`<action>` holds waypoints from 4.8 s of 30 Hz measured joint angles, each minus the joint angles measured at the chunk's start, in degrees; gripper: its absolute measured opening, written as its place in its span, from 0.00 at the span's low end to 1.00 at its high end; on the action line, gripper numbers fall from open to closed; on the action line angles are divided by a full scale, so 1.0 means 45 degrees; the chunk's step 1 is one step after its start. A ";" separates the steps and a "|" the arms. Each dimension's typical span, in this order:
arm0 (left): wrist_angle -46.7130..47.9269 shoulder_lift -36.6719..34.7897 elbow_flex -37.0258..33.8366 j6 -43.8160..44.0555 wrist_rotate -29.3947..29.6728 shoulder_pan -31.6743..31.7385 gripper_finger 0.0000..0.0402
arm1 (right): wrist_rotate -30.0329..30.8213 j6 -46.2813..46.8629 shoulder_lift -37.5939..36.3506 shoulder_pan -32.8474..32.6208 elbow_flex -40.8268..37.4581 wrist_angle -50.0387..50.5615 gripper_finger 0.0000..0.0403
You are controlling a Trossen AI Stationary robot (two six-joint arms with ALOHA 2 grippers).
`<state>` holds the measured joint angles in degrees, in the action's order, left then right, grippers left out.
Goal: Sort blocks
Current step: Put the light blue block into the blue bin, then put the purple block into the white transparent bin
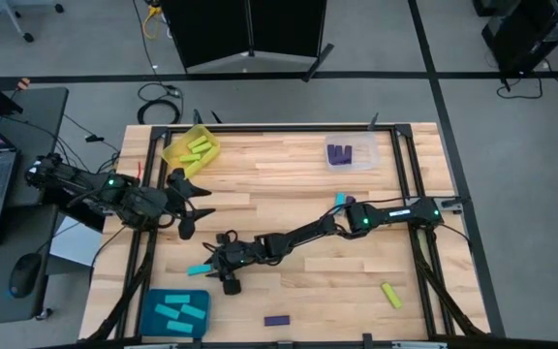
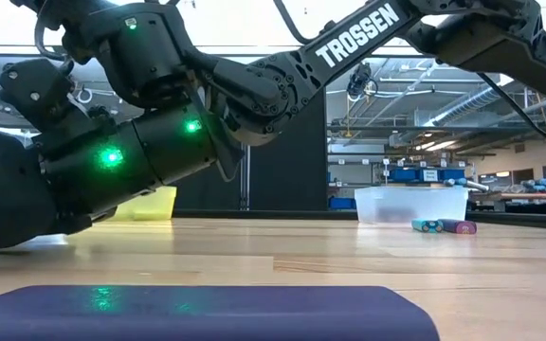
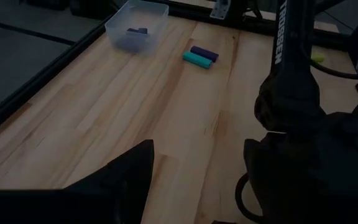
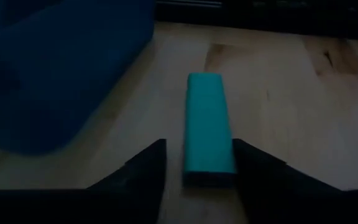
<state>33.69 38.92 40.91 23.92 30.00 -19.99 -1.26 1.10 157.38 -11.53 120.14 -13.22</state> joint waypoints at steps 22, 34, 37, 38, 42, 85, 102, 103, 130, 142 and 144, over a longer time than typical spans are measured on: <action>0.0010 0.0000 0.0000 0.0063 -0.0011 0.0000 0.64 | 0.1048 -0.0522 -0.0083 0.0019 -0.0044 -0.0589 0.30; -0.0016 -0.0005 0.0000 0.0058 -0.0011 0.0000 0.64 | 0.0988 -0.1303 -0.0757 -0.0135 -0.0022 -0.1188 0.30; -0.0210 -0.0005 0.0000 -0.0069 -0.0010 0.0000 0.64 | 0.1002 -0.1726 -0.0919 -0.0335 -0.0005 -0.1180 0.30; -0.0313 -0.0005 0.0000 -0.0162 -0.0011 0.0000 0.64 | 0.1002 -0.1864 -0.0918 -0.0403 -0.0005 -0.1189 0.30; -0.0411 -0.0005 0.0000 -0.0233 -0.0011 0.0000 0.64 | 0.0791 -0.2637 -0.0953 -0.0696 0.0307 -0.0943 0.30; -0.0839 -0.0005 0.0000 -0.0267 -0.0011 -0.0002 0.64 | 0.2846 -0.5280 -0.1557 -0.1602 0.1855 0.1740 0.57; -0.1088 0.0013 0.0000 -0.0257 -0.0006 -0.0003 0.64 | 0.0703 -0.2238 -0.2001 -0.0782 0.1821 0.2281 0.02; -0.1085 0.0019 0.0000 -0.0257 -0.0006 -0.0005 0.64 | 0.0702 -0.2198 -0.2001 -0.0760 0.1819 0.2299 0.02; -0.4086 0.4681 0.0011 -0.1086 -0.3039 -0.0109 0.64 | 0.8114 0.0111 -1.2957 -0.0840 -1.7266 -0.9739 0.02; -0.8216 1.0264 0.1129 -0.1878 -0.4746 -0.2061 0.64 | 1.3169 -0.1144 -1.7573 -0.3484 -2.2660 -1.2775 0.02; -0.8212 1.1153 0.1755 -0.1943 -0.4840 -0.2356 0.64 | 1.3212 -0.1011 -1.7859 -0.3666 -2.2915 -1.2830 0.02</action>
<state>-3.26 89.11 48.80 15.18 8.22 -30.59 58.19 -3.45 77.02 -28.03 17.02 -70.96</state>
